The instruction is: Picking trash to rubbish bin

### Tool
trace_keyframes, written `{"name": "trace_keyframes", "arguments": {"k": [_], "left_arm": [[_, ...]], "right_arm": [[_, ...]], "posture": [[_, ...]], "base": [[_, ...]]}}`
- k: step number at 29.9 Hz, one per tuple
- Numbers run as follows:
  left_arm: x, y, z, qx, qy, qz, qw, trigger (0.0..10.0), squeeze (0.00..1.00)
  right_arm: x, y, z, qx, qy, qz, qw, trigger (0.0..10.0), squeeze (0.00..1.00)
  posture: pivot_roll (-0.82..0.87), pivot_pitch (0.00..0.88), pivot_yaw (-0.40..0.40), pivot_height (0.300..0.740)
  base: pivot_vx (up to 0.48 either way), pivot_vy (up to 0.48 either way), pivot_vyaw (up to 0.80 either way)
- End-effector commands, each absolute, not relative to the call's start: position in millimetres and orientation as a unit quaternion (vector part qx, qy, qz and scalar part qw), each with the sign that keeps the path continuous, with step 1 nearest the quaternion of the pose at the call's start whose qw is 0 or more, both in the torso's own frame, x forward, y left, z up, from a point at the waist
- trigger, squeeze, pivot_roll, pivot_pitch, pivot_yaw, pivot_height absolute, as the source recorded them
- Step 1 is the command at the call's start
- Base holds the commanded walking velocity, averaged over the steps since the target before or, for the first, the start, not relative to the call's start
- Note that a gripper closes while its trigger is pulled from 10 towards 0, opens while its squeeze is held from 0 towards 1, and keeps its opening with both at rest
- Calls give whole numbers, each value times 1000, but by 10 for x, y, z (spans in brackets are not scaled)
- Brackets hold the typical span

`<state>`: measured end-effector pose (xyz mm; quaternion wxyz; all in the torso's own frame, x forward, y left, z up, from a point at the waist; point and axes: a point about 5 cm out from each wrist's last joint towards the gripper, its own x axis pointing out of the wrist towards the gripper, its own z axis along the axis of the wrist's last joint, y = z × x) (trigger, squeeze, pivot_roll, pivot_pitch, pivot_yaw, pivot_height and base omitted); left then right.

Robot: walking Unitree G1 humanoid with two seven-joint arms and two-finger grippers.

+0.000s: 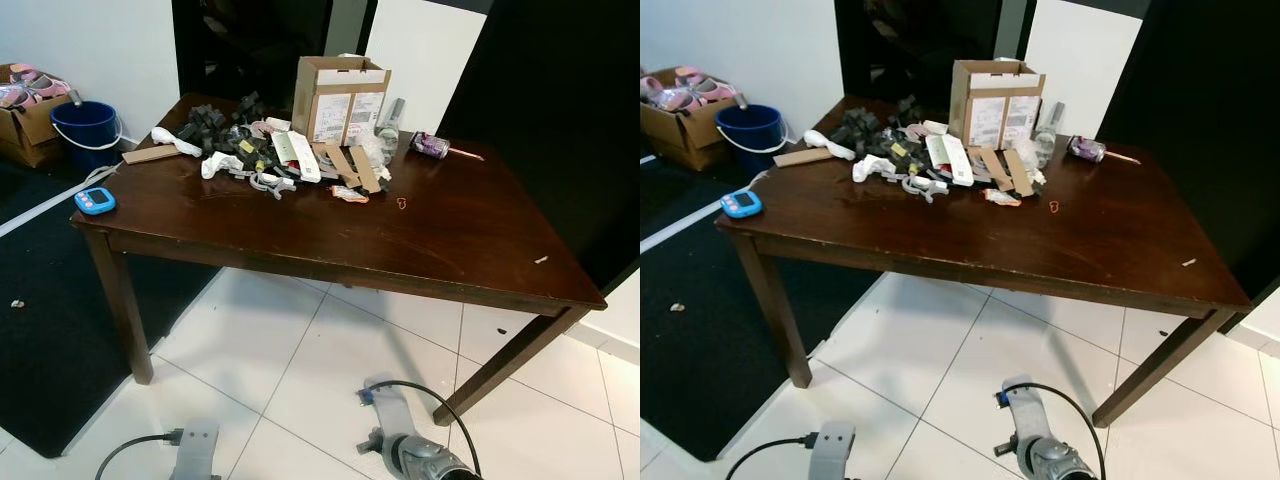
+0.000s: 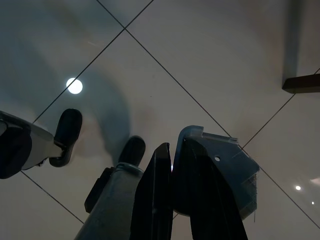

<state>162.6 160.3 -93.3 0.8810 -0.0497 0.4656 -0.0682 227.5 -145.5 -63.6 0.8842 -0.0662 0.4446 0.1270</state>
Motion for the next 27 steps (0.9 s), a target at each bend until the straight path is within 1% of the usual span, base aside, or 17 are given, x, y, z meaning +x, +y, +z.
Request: {"name": "trace_keyframes", "arguments": {"k": [1,2,3,5,7,10,14,18,22,27], "left_arm": [[1565,1547,-962,-54,476,-76,875,10000,0],[1565,1547,-962,-54,476,-76,875,10000,0],[1566,1560,-960,-44,476,-85,874,10000,0],[1567,1569,-959,-37,477,-91,874,10000,0],[1580,1606,-951,-18,477,-104,873,10000,0],[1609,1653,-935,4,477,-121,870,10000,0],[1621,1664,-929,7,477,-123,870,10000,0],[1659,1662,-915,5,474,-119,872,10000,0],[1592,1586,-948,-9,481,-120,869,10000,0],[1576,1592,-954,-29,481,-106,870,10000,0]], "right_arm": [[2222,-1489,-668,-56,454,119,881,10000,0],[2222,-1489,-668,-56,454,119,881,10000,0],[2212,-1467,-674,-47,455,118,881,10000,0],[2206,-1452,-678,-42,456,117,881,10000,0],[2191,-1417,-688,-22,457,108,883,10000,0],[2165,-1387,-704,14,459,90,884,10000,0],[2162,-1387,-706,20,459,86,884,10000,0],[2155,-1433,-709,19,458,80,885,10000,0],[2161,-1473,-705,17,458,76,886,10000,0],[2166,-1490,-701,8,458,80,885,10000,0]], "posture": [[169,8,-87,740],[169,8,-87,740],[161,6,-61,740],[161,6,-61,740],[142,0,-3,740],[128,0,23,740],[122,2,24,740],[111,12,5,740],[118,25,-11,740],[124,33,-25,740]], "base": [[0,0,0],[0,0,0],[0,0,0],[0,0,0],[0,0,0],[0,0,0],[0,0,0],[0,0,0],[0,0,0],[0,0,0]]}}
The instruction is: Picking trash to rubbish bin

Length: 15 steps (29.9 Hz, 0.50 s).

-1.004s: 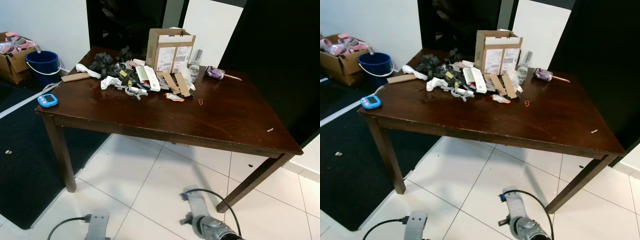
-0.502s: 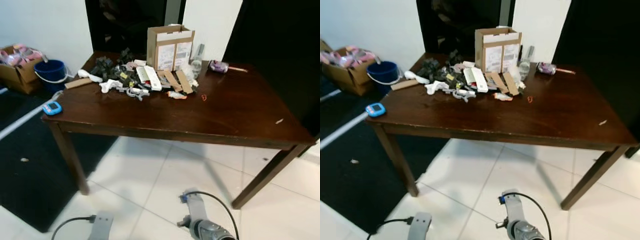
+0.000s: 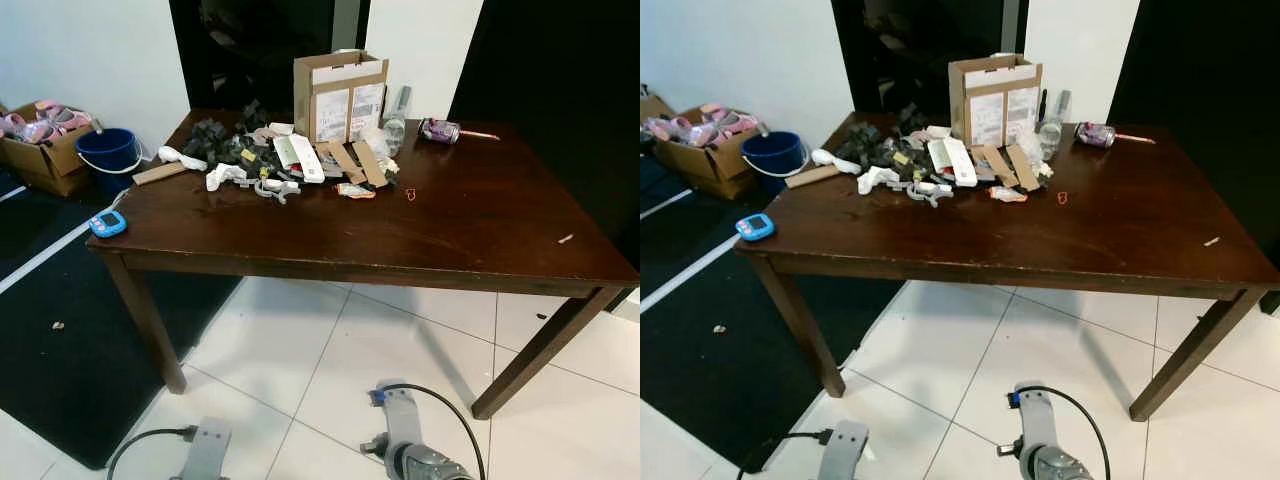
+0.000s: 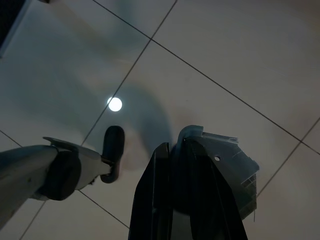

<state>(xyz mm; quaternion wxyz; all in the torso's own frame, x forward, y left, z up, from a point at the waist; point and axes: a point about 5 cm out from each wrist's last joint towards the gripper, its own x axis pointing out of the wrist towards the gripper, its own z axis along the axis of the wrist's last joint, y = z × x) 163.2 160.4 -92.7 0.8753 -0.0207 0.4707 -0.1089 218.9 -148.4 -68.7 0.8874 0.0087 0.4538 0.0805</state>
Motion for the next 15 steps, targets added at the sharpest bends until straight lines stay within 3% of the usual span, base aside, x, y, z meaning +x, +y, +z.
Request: {"name": "trace_keyframes", "arguments": {"k": [1,15], "left_arm": [[1574,1581,-955,-32,481,-106,870,10000,0],[1547,1510,-968,-30,484,-120,866,10000,0]], "right_arm": [[2167,-1493,-701,6,458,81,885,10000,0],[2137,-1527,-717,1,464,81,882,10000,0]], "posture": [[126,34,-29,740],[126,48,-39,740]], "base": [[0,0,0],[0,0,0]]}}
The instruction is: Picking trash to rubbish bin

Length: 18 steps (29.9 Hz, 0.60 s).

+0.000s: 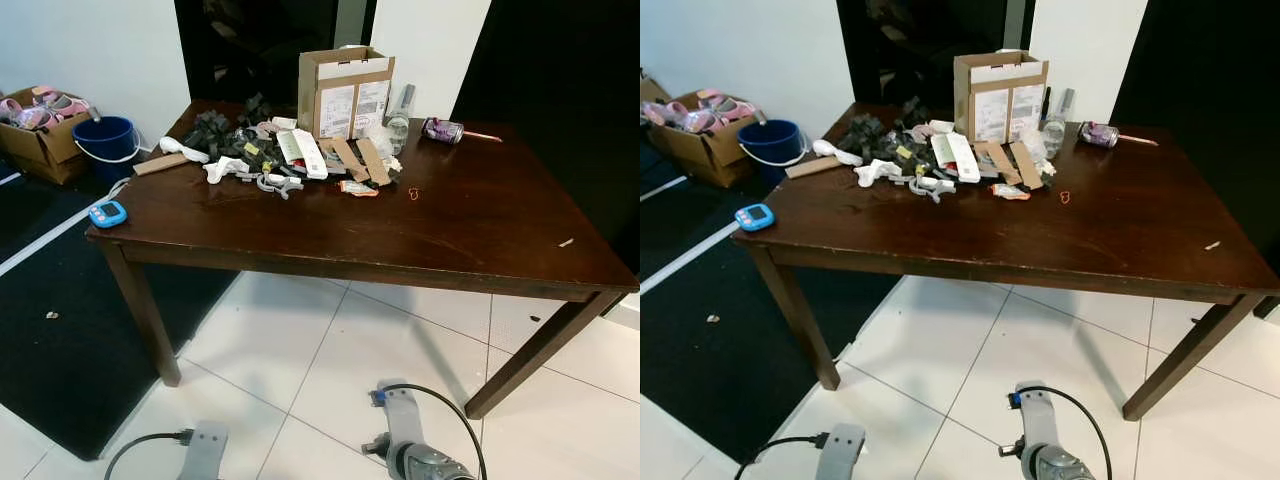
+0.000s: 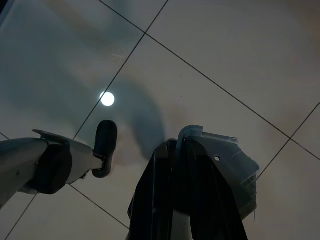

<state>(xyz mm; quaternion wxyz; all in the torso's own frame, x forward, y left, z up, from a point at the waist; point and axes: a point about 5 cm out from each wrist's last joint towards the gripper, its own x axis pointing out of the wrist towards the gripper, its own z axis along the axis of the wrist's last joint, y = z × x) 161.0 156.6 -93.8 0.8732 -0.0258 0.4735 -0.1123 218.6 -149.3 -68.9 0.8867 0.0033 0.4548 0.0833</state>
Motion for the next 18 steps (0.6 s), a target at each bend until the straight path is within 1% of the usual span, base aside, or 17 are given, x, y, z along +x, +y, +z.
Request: {"name": "trace_keyframes", "arguments": {"k": [1,18], "left_arm": [[1546,1508,-968,-30,484,-121,866,10000,0],[1580,1509,-954,-38,479,-115,869,10000,0]], "right_arm": [[2136,-1531,-718,2,464,79,882,10000,0],[2144,-1545,-713,-5,464,81,882,10000,0]], "posture": [[126,47,-39,740],[143,45,-52,740]], "base": [[0,0,0],[0,0,0]]}}
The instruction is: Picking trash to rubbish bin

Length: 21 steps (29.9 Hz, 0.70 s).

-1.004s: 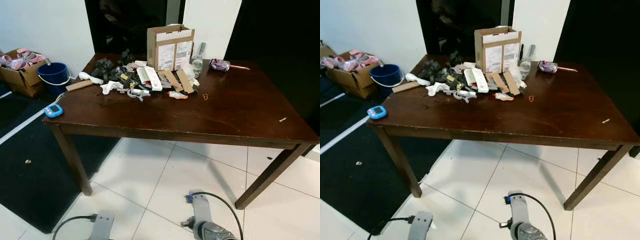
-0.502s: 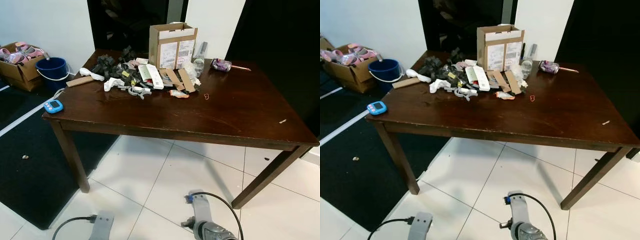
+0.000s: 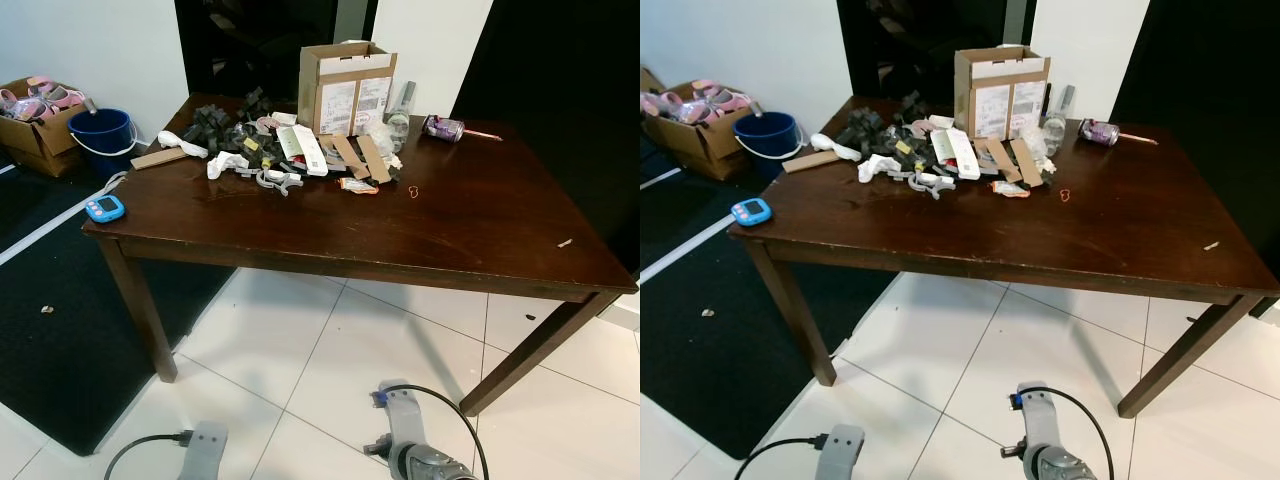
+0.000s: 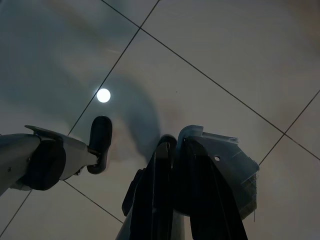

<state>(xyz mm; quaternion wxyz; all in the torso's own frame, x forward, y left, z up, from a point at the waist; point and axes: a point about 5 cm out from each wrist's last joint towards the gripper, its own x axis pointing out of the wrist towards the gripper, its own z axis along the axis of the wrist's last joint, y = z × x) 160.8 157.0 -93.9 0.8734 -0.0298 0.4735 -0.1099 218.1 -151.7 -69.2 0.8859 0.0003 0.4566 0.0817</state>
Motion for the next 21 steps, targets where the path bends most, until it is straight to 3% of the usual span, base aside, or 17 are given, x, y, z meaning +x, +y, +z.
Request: {"name": "trace_keyframes", "arguments": {"k": [1,14,21], "left_arm": [[1582,1512,-953,-37,479,-114,869,10000,0],[1598,1508,-947,-34,478,-117,870,10000,0],[1614,1488,-942,-36,476,-118,871,10000,0]], "right_arm": [[2146,-1541,-712,-6,464,81,882,10000,0],[2149,-1547,-710,-4,465,80,882,10000,0],[2162,-1565,-702,-6,464,80,882,10000,0]], "posture": [[143,45,-51,740],[138,40,-47,740],[137,37,-54,740]], "base": [[0,0,0],[0,0,0],[0,0,-800]]}}
